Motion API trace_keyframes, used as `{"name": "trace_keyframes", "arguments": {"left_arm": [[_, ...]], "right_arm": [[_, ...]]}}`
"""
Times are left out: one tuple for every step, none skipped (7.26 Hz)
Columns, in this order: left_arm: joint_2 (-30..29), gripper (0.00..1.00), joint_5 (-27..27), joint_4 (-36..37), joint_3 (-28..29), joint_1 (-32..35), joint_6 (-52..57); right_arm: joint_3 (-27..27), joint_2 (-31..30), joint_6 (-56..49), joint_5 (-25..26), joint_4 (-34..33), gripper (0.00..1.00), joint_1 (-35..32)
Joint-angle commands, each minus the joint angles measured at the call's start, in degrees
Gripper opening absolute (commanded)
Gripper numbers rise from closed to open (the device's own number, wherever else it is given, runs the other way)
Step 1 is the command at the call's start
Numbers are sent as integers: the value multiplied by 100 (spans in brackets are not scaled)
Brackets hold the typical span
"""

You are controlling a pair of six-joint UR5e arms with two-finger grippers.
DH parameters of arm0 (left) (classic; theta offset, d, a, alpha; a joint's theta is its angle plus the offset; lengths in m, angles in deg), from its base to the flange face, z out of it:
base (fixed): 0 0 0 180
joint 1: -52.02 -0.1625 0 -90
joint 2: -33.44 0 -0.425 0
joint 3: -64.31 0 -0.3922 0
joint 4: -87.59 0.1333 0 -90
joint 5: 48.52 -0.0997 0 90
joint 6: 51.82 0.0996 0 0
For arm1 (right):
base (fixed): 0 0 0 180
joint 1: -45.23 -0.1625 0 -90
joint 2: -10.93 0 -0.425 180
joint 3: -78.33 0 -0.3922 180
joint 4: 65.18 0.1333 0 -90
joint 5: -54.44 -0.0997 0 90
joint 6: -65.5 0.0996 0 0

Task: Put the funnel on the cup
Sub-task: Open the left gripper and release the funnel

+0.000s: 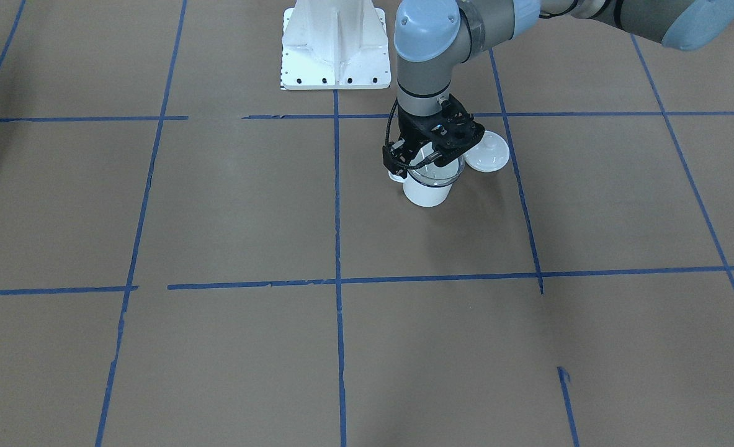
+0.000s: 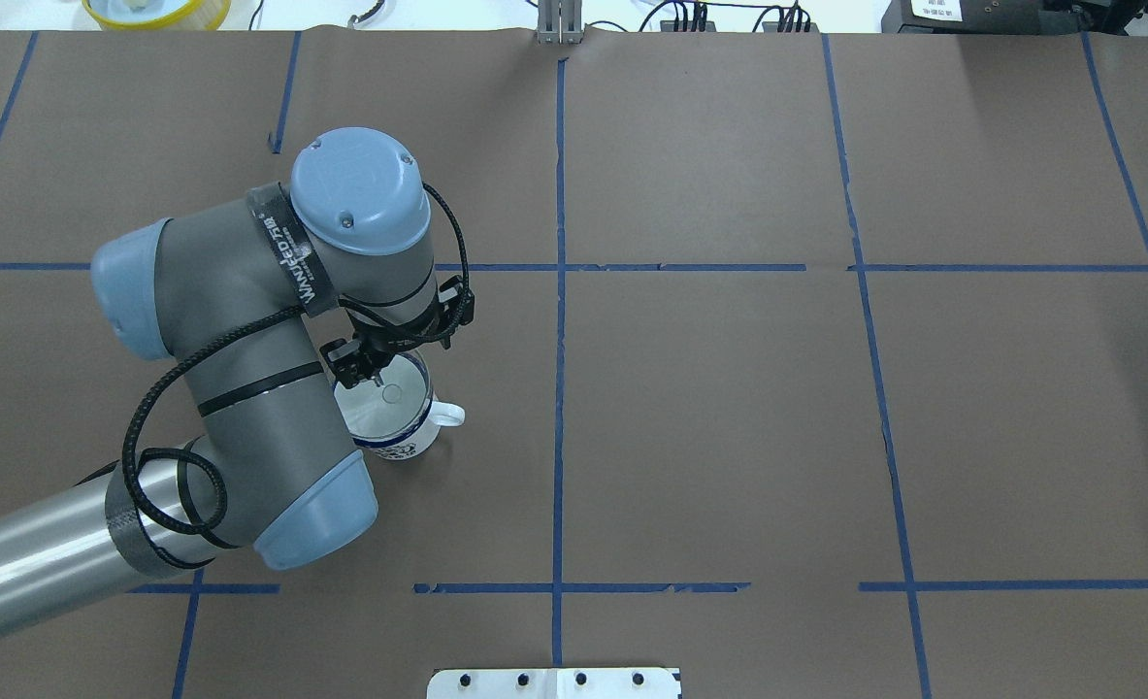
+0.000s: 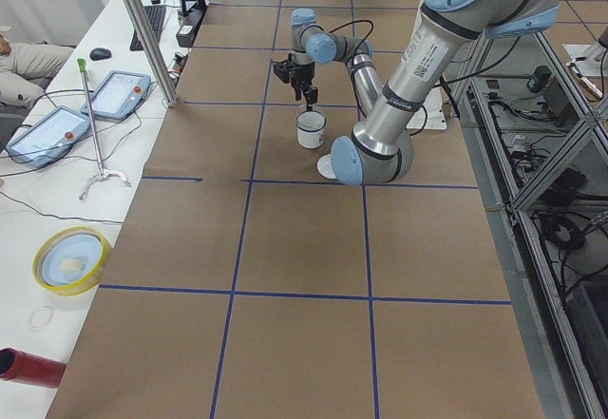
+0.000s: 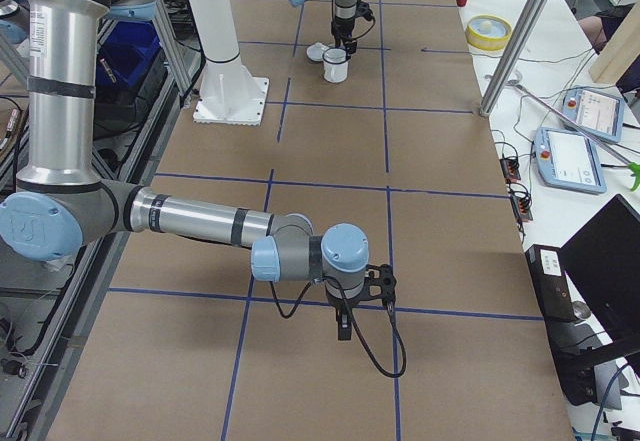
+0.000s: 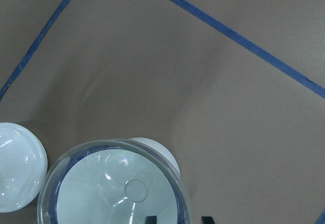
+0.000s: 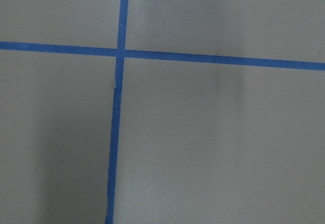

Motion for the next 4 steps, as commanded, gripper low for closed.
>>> {"name": "trace_keyframes", "arguments": {"left_arm": [[350,100,40,259,-691,478,1314],[795,100,406,190,-1026,1012,1990],[1009,100,879,180,-1047,1713,2980],[1315,100,1267,180,-1038,2364,3886]], "right_arm": [[0,0,0,0,0,100,0],[0,0,0,0,0,100,0],[0,0,0,0,0,100,0],[0,0,0,0,0,100,0]]}}
